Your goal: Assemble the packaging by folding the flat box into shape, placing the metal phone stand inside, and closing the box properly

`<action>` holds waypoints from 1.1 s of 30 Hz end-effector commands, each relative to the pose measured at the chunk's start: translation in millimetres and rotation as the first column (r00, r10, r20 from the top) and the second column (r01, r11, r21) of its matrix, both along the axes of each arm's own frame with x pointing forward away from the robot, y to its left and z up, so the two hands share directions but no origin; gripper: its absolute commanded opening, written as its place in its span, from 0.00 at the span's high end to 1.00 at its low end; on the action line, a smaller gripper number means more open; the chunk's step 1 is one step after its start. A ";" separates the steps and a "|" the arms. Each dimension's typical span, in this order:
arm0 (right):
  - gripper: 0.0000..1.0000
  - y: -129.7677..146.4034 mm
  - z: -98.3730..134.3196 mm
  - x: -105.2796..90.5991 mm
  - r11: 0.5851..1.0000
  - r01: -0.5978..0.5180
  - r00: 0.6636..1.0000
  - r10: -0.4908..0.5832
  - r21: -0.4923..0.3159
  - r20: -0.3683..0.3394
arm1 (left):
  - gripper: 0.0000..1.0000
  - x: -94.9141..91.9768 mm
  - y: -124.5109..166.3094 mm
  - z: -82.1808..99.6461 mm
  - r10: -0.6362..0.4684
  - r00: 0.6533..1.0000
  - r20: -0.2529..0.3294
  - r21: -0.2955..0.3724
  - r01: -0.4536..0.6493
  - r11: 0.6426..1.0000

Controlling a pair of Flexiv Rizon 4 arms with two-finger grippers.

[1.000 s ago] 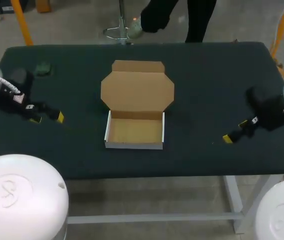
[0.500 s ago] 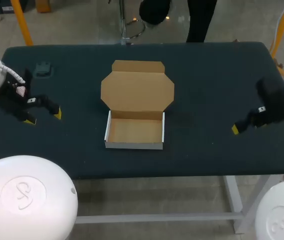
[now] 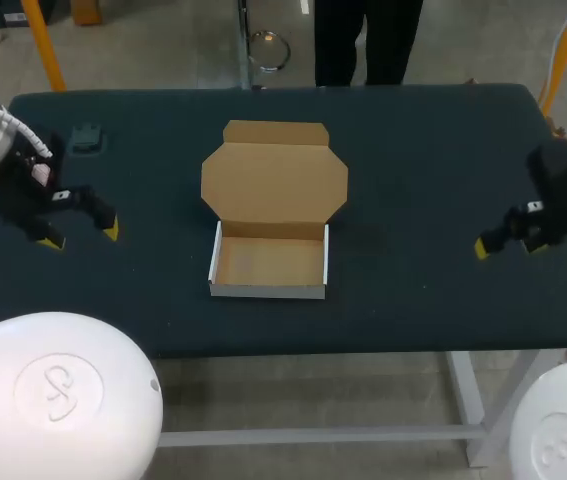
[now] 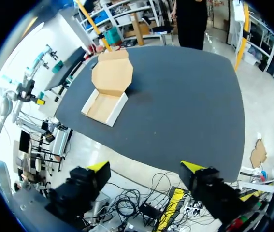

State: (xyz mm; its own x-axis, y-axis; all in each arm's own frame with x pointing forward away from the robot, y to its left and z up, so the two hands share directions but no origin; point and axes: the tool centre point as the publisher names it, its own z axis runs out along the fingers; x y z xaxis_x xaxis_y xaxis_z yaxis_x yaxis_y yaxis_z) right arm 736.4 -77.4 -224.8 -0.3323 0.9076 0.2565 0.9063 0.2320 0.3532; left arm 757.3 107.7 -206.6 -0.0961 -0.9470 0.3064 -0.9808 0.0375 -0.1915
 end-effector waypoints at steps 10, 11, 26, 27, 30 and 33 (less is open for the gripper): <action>0.00 -0.3 -3.5 -7.9 0.980 0.135 0.990 -0.138 -0.146 -0.011 | 0.00 2.3 -1.8 0.4 0.004 0.999 -0.037 0.041 -0.003 0.999; 0.00 -0.2 -3.8 -7.8 0.980 0.135 0.990 -0.139 -0.148 -0.013 | 0.00 2.6 -2.2 0.0 0.004 0.999 -0.041 0.045 -0.002 0.999; 0.00 0.7 -4.1 -2.5 0.969 0.155 0.985 -0.166 -0.195 -0.043 | 0.00 6.8 -0.5 4.3 0.023 0.999 -0.049 0.094 -0.019 0.995; 0.00 0.8 -3.7 -2.2 0.968 0.155 0.985 -0.166 -0.196 -0.042 | 0.00 7.1 0.2 5.8 0.030 0.999 -0.046 0.092 -0.025 0.995; 0.00 1.0 -3.0 -1.5 0.967 0.157 0.985 -0.169 -0.203 -0.043 | 0.00 7.3 0.9 8.1 0.030 0.999 -0.046 0.089 -0.025 0.996; 0.00 0.6 -3.2 -0.5 0.965 0.167 0.983 -0.180 -0.204 -0.048 | 0.00 8.3 1.6 9.1 0.030 0.998 -0.047 0.089 -0.026 0.996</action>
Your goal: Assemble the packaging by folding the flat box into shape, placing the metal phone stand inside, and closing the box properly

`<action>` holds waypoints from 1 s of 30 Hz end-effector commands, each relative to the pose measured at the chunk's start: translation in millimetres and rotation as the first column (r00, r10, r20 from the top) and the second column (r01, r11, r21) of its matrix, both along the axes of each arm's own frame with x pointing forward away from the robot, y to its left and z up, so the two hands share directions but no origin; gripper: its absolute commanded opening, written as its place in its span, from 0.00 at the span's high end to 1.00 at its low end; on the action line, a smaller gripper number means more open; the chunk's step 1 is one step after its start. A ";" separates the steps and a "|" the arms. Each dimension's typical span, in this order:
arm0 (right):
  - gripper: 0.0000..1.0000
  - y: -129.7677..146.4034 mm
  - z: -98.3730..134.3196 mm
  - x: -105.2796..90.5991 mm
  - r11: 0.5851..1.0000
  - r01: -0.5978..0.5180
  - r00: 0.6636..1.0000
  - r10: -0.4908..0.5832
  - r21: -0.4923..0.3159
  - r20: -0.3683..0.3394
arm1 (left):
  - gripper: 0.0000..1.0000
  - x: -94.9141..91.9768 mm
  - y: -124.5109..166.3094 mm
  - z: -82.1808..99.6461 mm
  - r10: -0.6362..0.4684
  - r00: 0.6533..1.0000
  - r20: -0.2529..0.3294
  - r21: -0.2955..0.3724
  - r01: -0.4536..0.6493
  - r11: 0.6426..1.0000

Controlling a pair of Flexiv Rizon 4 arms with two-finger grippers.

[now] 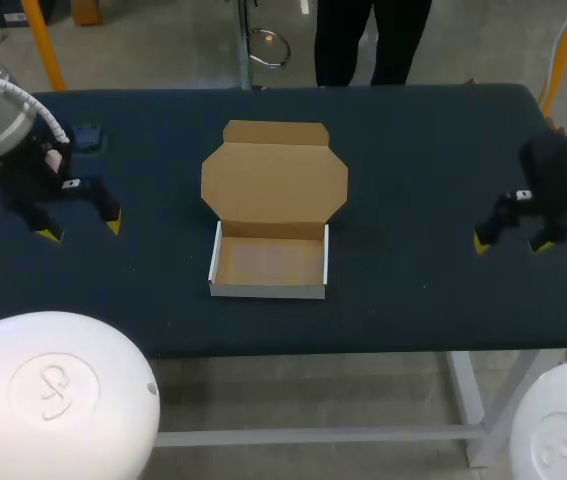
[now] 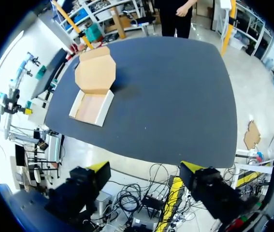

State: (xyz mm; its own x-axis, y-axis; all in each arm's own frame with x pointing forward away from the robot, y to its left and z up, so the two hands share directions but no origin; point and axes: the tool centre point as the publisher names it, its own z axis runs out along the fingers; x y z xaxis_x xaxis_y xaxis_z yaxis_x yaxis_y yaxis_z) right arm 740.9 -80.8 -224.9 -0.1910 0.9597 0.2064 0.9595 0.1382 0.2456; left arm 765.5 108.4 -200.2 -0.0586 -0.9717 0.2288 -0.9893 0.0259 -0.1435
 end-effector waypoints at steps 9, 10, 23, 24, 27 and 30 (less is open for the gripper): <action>0.00 3.4 -3.3 -5.1 0.991 0.047 0.999 -0.044 -0.123 0.028 | 0.00 3.7 0.8 -1.1 0.000 1.000 0.007 0.007 -0.001 1.000; 0.00 3.4 -3.3 -5.1 0.991 0.047 0.999 -0.044 -0.123 0.028 | 0.00 4.7 0.8 -2.6 0.001 1.000 0.007 0.008 -0.001 1.000; 0.00 3.4 -3.3 -5.1 0.991 0.047 0.999 -0.044 -0.123 0.028 | 0.00 34.1 12.5 -26.1 0.011 1.000 -0.003 0.021 -0.011 1.000; 0.00 3.4 -3.3 -5.1 0.991 0.047 0.999 -0.044 -0.123 0.028 | 0.00 36.9 14.0 -28.7 0.013 1.000 -0.002 0.023 -0.012 1.000; 0.00 3.4 -3.3 -5.1 0.991 0.047 0.999 -0.044 -0.123 0.028 | 0.00 45.3 18.8 -36.3 0.022 1.000 -0.005 0.024 -0.021 0.999; 0.00 3.4 -3.3 -5.1 0.991 0.047 0.999 -0.044 -0.123 0.028 | 0.00 54.3 23.6 -43.5 0.025 1.000 -0.010 0.021 -0.024 0.999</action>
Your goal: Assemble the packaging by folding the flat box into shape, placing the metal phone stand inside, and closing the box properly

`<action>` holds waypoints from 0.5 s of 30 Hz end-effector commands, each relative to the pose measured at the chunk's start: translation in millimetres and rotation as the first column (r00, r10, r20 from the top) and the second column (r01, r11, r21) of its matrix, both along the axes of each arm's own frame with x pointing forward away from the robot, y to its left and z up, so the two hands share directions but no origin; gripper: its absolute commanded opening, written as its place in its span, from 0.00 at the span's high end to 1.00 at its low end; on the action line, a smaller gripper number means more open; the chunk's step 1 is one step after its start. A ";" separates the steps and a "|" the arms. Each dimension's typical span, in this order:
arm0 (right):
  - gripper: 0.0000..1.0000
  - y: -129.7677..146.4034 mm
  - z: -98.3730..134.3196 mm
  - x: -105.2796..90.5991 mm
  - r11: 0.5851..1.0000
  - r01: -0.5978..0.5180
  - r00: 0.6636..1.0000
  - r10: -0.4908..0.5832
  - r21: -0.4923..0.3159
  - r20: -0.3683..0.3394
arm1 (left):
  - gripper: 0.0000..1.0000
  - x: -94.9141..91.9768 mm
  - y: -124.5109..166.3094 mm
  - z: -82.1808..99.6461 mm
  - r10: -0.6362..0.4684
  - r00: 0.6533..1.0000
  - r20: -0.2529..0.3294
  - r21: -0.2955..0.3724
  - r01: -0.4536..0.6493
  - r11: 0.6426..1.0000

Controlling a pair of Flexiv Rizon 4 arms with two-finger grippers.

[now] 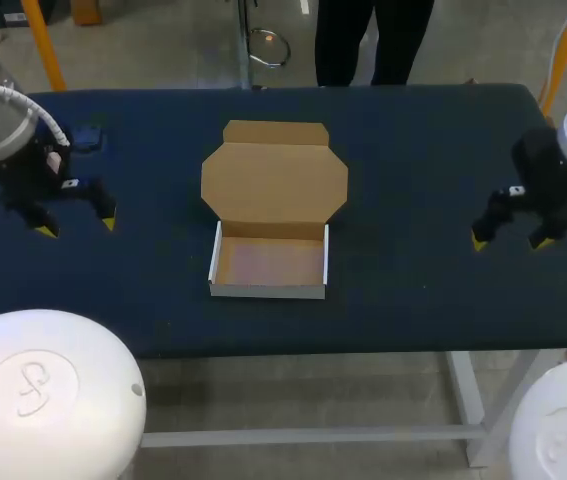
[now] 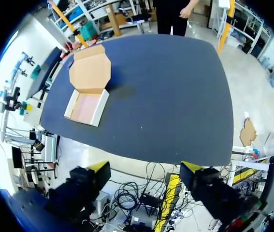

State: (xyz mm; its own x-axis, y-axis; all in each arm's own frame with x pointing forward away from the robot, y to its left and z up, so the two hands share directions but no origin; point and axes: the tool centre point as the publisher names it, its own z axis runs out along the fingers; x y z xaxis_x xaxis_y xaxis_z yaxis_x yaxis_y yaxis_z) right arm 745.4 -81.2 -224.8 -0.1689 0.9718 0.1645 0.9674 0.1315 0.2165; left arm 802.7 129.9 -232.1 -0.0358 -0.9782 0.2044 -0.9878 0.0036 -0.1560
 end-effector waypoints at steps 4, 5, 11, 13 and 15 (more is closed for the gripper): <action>0.00 3.8 -3.4 -9.5 0.997 0.027 0.998 -0.023 -0.076 0.050 | 0.00 28.7 7.4 -20.4 -0.003 1.000 -0.027 -0.001 0.003 1.000; 0.00 3.8 -3.4 -9.5 0.997 0.027 0.998 -0.023 -0.076 0.050 | 0.00 33.0 9.2 -23.1 -0.003 1.000 -0.029 0.001 0.003 1.000; 0.00 3.8 -3.4 -9.5 0.997 0.027 0.998 -0.023 -0.076 0.050 | 0.00 50.3 18.2 -33.2 -0.009 0.999 -0.041 0.003 0.009 1.000; 0.00 3.8 -3.4 -9.5 0.997 0.027 0.998 -0.023 -0.076 0.050 | 0.00 55.7 20.7 -36.9 -0.011 0.999 -0.046 0.005 0.011 1.000; 0.00 3.8 -3.4 -9.5 0.997 0.027 0.998 -0.023 -0.076 0.050 | 0.00 61.4 23.0 -40.7 -0.011 0.999 -0.050 0.007 0.012 1.000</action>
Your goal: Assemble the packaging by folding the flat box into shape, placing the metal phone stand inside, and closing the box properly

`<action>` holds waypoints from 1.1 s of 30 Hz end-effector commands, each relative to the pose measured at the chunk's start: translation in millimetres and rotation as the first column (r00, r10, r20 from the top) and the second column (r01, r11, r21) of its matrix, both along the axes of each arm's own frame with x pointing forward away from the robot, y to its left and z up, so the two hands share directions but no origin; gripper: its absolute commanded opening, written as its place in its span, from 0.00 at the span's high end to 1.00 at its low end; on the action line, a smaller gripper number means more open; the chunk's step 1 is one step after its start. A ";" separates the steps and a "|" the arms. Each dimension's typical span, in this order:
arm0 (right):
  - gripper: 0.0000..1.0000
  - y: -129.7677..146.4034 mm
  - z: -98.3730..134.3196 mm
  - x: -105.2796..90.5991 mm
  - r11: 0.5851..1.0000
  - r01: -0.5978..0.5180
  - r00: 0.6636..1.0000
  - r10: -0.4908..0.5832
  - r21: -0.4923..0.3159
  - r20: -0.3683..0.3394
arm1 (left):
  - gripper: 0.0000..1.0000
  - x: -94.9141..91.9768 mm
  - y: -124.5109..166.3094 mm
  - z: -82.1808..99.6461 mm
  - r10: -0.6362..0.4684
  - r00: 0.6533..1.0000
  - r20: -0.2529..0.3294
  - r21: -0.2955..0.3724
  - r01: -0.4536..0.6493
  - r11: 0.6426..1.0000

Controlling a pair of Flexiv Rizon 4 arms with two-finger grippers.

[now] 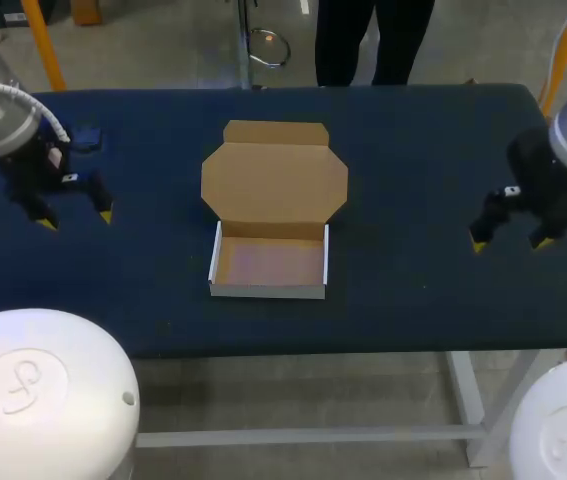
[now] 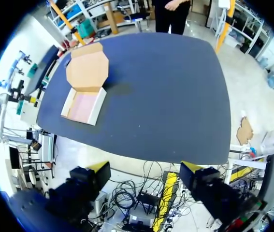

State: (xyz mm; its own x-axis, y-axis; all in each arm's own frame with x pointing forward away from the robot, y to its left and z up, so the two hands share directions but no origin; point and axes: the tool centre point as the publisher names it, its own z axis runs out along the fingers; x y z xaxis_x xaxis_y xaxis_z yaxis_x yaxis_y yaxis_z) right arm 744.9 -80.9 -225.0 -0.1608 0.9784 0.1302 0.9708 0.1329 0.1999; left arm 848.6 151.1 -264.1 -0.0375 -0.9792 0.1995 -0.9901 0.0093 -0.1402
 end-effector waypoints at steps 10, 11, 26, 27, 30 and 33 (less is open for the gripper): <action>0.00 3.5 -3.2 -9.0 0.999 0.018 0.998 -0.016 -0.039 0.062 | 0.00 43.6 12.0 -33.5 0.010 0.998 -0.057 0.029 -0.009 1.000; 0.00 3.5 -3.2 -9.0 0.999 0.018 0.998 -0.016 -0.039 0.062 | 0.00 46.0 13.0 -35.3 0.014 0.998 -0.061 0.030 -0.012 0.999; 0.00 3.5 -3.2 -9.0 0.999 0.018 0.998 -0.016 -0.039 0.062 | 0.00 69.2 16.9 -61.6 0.048 0.995 -0.093 0.074 -0.041 0.996; 0.00 3.5 -3.2 -9.0 0.999 0.018 0.998 -0.016 -0.039 0.062 | 0.00 70.1 17.3 -62.6 0.048 0.994 -0.095 0.073 -0.041 0.997; 0.00 3.5 -3.2 -9.0 0.999 0.018 0.998 -0.016 -0.039 0.062 | 0.00 72.6 19.0 -66.1 0.053 0.994 -0.099 0.072 -0.046 0.996; 0.00 3.5 -3.2 -9.0 0.999 0.018 0.998 -0.016 -0.039 0.062 | 0.00 74.0 20.5 -68.7 0.053 0.993 -0.108 0.070 -0.046 0.996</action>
State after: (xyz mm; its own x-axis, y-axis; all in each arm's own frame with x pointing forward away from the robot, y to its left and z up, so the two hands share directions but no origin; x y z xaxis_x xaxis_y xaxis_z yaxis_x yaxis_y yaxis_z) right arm 744.2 -78.8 -226.0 -0.1510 0.9846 0.0881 0.9724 0.1319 0.1925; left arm 916.9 170.9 -330.1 0.0295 -0.9906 0.1333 -0.9983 -0.0359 -0.0458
